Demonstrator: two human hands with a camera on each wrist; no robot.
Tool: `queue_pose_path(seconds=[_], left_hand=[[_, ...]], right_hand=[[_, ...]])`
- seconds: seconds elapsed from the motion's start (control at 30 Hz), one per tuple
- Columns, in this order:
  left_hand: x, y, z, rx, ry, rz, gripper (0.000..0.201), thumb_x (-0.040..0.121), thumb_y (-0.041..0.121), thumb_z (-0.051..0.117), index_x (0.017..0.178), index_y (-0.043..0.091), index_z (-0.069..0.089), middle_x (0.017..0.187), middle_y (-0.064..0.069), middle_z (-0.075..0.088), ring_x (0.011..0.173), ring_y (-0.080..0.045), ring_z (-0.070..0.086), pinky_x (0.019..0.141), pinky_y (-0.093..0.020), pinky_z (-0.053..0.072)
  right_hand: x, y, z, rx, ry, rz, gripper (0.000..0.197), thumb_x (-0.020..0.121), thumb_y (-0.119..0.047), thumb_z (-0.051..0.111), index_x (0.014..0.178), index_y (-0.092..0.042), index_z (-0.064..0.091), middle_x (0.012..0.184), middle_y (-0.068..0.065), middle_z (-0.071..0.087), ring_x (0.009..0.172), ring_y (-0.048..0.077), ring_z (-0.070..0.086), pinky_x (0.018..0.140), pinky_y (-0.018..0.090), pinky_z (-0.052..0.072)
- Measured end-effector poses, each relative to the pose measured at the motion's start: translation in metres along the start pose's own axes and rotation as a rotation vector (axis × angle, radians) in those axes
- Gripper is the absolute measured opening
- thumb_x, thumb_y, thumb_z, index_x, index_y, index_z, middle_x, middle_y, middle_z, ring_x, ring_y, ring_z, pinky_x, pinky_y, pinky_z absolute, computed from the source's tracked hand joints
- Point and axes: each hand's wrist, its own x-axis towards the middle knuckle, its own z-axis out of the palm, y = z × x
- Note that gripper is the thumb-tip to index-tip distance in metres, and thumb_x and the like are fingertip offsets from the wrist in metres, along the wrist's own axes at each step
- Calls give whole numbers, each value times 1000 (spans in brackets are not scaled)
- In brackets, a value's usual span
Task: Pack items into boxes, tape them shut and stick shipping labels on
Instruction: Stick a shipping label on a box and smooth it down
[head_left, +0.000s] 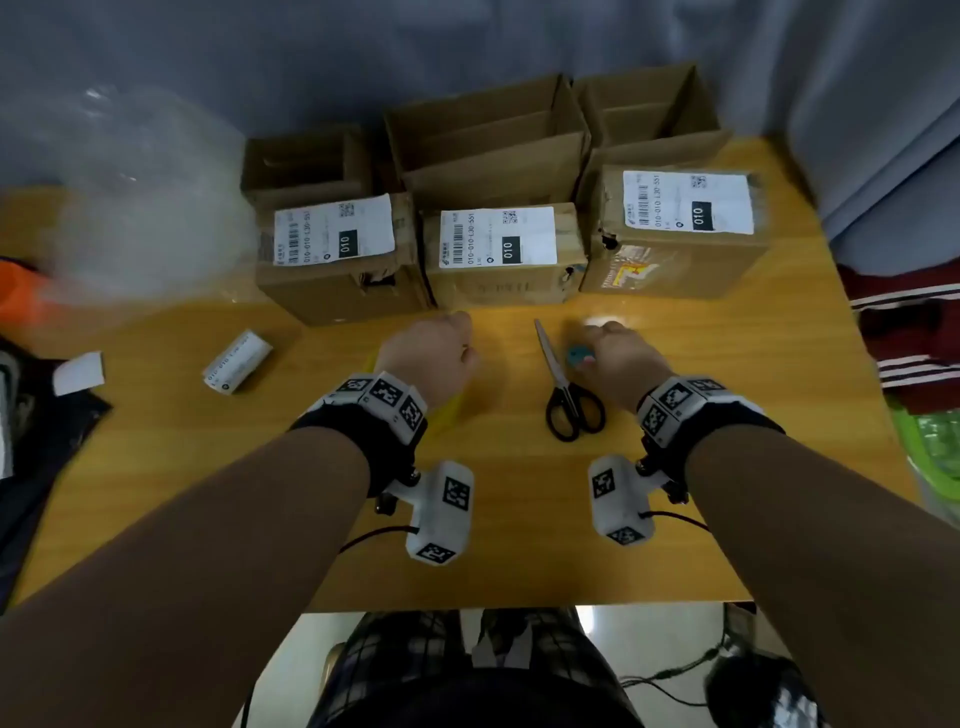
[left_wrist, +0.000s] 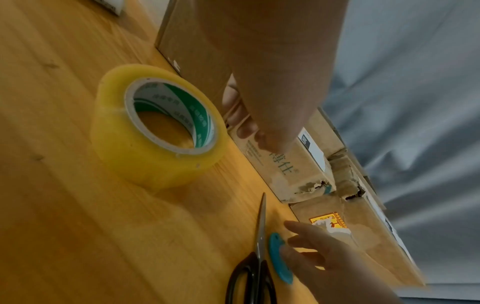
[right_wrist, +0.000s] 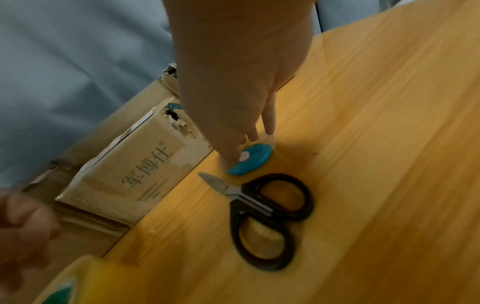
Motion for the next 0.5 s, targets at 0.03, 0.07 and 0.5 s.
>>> queue_pose_path(seconds=[0.03, 0.07, 0.5], left_hand=[[2, -1, -1, 2, 0, -10, 17, 94, 30, 45, 101, 16, 51, 95, -3, 60, 84, -22, 59, 74, -41, 54], [5, -2, 0, 3, 22, -11, 16, 94, 30, 45, 100, 16, 52, 96, -3, 60, 84, -22, 58, 75, -41, 54], [8, -17, -25, -14, 10, -25, 15, 94, 26, 46, 100, 14, 52, 94, -3, 57, 86, -21, 56, 74, -36, 50]], right_hand=[[3, -3, 0, -31, -16, 0, 49, 96, -16, 49, 144, -14, 36, 142, 14, 35, 124, 32, 43, 96, 40, 45], [5, -4, 1, -52, -10, 3, 52, 93, -11, 52, 143, -15, 38, 142, 14, 34, 123, 33, 43, 96, 41, 47], [-17, -19, -32, 136, 180, -133, 21, 87, -10, 58, 104, -17, 48, 104, 9, 61, 92, 27, 58, 72, 36, 49]])
